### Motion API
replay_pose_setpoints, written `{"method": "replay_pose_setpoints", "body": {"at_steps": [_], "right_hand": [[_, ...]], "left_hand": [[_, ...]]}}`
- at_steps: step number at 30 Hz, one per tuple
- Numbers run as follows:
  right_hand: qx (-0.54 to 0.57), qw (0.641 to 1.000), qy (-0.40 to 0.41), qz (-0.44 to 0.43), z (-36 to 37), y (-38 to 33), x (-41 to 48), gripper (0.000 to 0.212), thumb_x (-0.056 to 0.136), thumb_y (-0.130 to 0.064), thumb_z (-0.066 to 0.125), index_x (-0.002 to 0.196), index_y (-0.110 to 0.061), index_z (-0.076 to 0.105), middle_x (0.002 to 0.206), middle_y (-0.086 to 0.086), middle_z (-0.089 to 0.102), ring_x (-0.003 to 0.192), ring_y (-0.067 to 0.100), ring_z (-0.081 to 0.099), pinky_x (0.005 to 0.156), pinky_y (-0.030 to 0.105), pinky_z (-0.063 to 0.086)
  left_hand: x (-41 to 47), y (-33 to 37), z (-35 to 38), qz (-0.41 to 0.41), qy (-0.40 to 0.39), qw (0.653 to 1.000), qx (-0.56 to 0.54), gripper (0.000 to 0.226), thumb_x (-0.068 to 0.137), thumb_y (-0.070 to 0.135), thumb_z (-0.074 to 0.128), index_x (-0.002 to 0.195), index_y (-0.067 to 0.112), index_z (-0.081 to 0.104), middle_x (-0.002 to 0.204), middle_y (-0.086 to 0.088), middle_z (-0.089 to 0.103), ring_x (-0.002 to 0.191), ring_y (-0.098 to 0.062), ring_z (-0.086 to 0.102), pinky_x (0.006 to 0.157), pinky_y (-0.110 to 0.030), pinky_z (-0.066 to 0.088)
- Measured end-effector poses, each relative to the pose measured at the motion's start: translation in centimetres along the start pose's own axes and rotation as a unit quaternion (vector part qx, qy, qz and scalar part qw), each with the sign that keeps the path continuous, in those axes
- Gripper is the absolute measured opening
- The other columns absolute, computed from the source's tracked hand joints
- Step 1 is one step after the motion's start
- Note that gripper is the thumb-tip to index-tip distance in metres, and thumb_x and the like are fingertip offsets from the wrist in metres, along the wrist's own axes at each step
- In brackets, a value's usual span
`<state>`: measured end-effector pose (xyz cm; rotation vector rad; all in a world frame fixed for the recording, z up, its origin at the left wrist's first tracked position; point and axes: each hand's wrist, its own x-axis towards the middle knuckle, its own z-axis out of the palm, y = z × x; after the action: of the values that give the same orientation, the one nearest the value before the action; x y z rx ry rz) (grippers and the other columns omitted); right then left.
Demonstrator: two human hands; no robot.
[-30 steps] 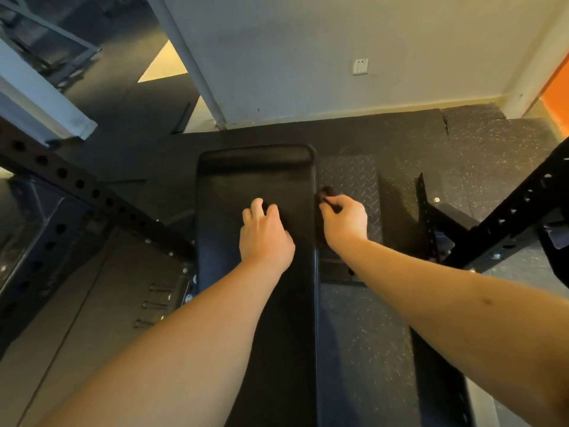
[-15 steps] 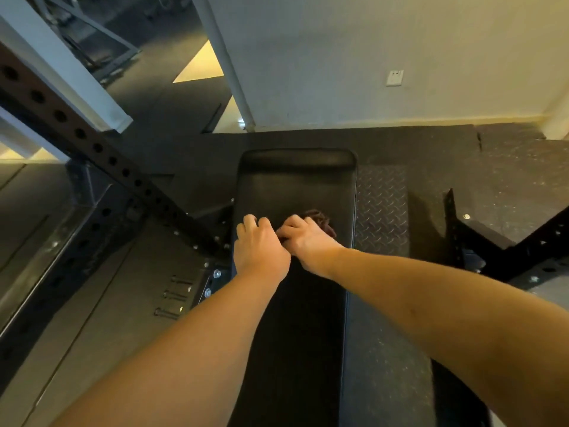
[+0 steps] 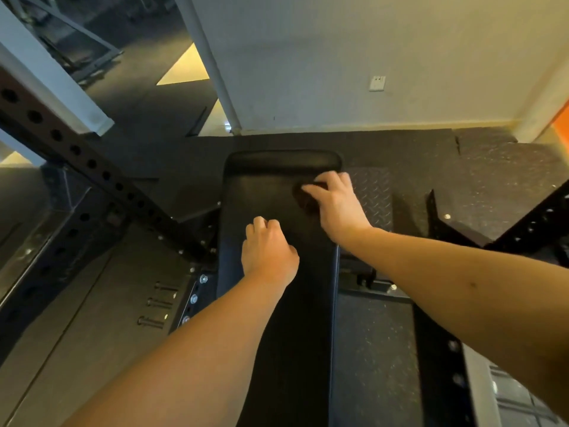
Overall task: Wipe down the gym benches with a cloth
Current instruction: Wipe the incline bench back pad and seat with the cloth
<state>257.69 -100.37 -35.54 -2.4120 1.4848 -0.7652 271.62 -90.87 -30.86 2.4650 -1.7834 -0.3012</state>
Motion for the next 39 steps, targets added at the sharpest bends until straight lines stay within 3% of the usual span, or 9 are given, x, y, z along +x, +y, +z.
{"method": "replay_pose_setpoints", "body": {"at_steps": [3, 7, 12, 15, 19, 24, 29, 33, 39], "right_hand": [[0.148, 0.954, 0.123, 0.231, -1.0, 1.4, 0.7, 0.053, 0.101, -0.004, 0.055, 0.149, -0.024, 0.047, 0.145, 0.005, 0.037, 0.137, 0.025, 0.038, 0.114, 0.04, 0.041], [0.27, 0.896, 0.082, 0.343, 0.4, 1.1, -2.0, 0.043, 0.105, -0.009, 0.047, 0.147, -0.019, 0.051, 0.144, 0.002, 0.046, 0.131, 0.02, 0.05, 0.113, 0.033, 0.04], [0.276, 0.895, 0.0, 0.35, 1.7, 0.8, -9.1, 0.035, 0.102, -0.008, 0.053, 0.134, -0.02, 0.063, 0.122, -0.007, 0.057, 0.114, 0.017, 0.06, 0.088, 0.022, 0.045], [0.302, 0.872, 0.031, 0.383, 1.1, 1.1, -7.3, 0.037, 0.102, -0.008, 0.053, 0.134, -0.022, 0.064, 0.119, -0.005, 0.063, 0.089, 0.005, 0.057, 0.081, 0.023, 0.05], [0.356, 0.839, 0.13, 0.389, -0.6, 1.7, -2.2, 0.036, 0.102, -0.009, 0.053, 0.133, -0.023, 0.066, 0.129, -0.001, 0.068, 0.109, 0.013, 0.064, 0.1, 0.036, 0.055], [0.438, 0.804, 0.098, 0.39, 0.4, 1.3, -2.6, 0.033, 0.103, -0.026, 0.057, 0.135, -0.025, 0.063, 0.12, -0.006, 0.068, 0.11, 0.011, 0.064, 0.097, 0.036, 0.056], [0.401, 0.813, 0.072, 0.416, 1.9, 1.2, -7.2, 0.025, 0.101, -0.023, 0.062, 0.123, -0.024, 0.071, 0.099, -0.012, 0.069, 0.093, 0.005, 0.065, 0.081, 0.027, 0.057], [0.359, 0.841, -0.002, 0.406, 1.6, 1.3, -9.5, 0.024, 0.1, -0.018, 0.062, 0.121, -0.024, 0.072, 0.104, -0.01, 0.07, 0.098, 0.009, 0.066, 0.094, 0.035, 0.056], [0.419, 0.804, 0.107, 0.409, -0.6, 2.0, -2.6, 0.027, 0.101, -0.013, 0.059, 0.122, -0.025, 0.07, 0.115, -0.008, 0.069, 0.107, 0.01, 0.063, 0.1, 0.036, 0.053]], "left_hand": [[0.1, 1.8, 0.8, 0.024, -0.003, 1.0, -0.013, 0.051, 0.098, 0.025, 0.061, 0.145, 0.016, 0.047, 0.145, -0.004, 0.043, 0.134, -0.024, 0.04, 0.105, -0.04, 0.046], [-0.2, 3.0, 1.6, 0.03, -0.018, 0.999, 0.001, 0.052, 0.098, 0.027, 0.061, 0.147, 0.017, 0.045, 0.147, -0.004, 0.041, 0.134, -0.024, 0.04, 0.104, -0.04, 0.047], [-0.3, 3.4, 2.2, 0.04, -0.023, 0.999, 0.003, 0.05, 0.098, 0.026, 0.061, 0.145, 0.017, 0.048, 0.146, -0.004, 0.042, 0.133, -0.023, 0.041, 0.1, -0.04, 0.051], [-0.5, 3.8, 2.5, 0.047, -0.025, 0.999, 0.005, 0.05, 0.098, 0.026, 0.062, 0.146, 0.018, 0.047, 0.147, -0.004, 0.042, 0.134, -0.023, 0.041, 0.1, -0.041, 0.051], [-0.6, 3.7, 3.0, 0.057, -0.032, 0.998, 0.001, 0.052, 0.098, 0.025, 0.062, 0.146, 0.018, 0.046, 0.147, -0.004, 0.041, 0.135, -0.023, 0.04, 0.103, -0.04, 0.048], [-0.7, 3.3, 3.6, 0.065, -0.032, 0.997, 0.0, 0.052, 0.097, 0.024, 0.063, 0.147, 0.019, 0.047, 0.148, -0.004, 0.041, 0.136, -0.023, 0.04, 0.103, -0.039, 0.049], [-0.5, 3.6, 4.2, 0.061, -0.017, 0.998, -0.003, 0.051, 0.097, 0.024, 0.063, 0.146, 0.02, 0.049, 0.147, -0.003, 0.04, 0.134, -0.021, 0.042, 0.098, -0.037, 0.052], [-0.3, 4.2, 4.6, 0.055, -0.007, 0.998, -0.008, 0.05, 0.097, 0.025, 0.065, 0.144, 0.02, 0.05, 0.147, -0.003, 0.039, 0.131, -0.021, 0.043, 0.095, -0.035, 0.054], [-0.4, 4.1, 4.7, 0.055, -0.013, 0.998, -0.026, 0.051, 0.095, 0.022, 0.066, 0.144, 0.017, 0.049, 0.147, -0.004, 0.036, 0.132, -0.023, 0.042, 0.098, -0.038, 0.053]]}}
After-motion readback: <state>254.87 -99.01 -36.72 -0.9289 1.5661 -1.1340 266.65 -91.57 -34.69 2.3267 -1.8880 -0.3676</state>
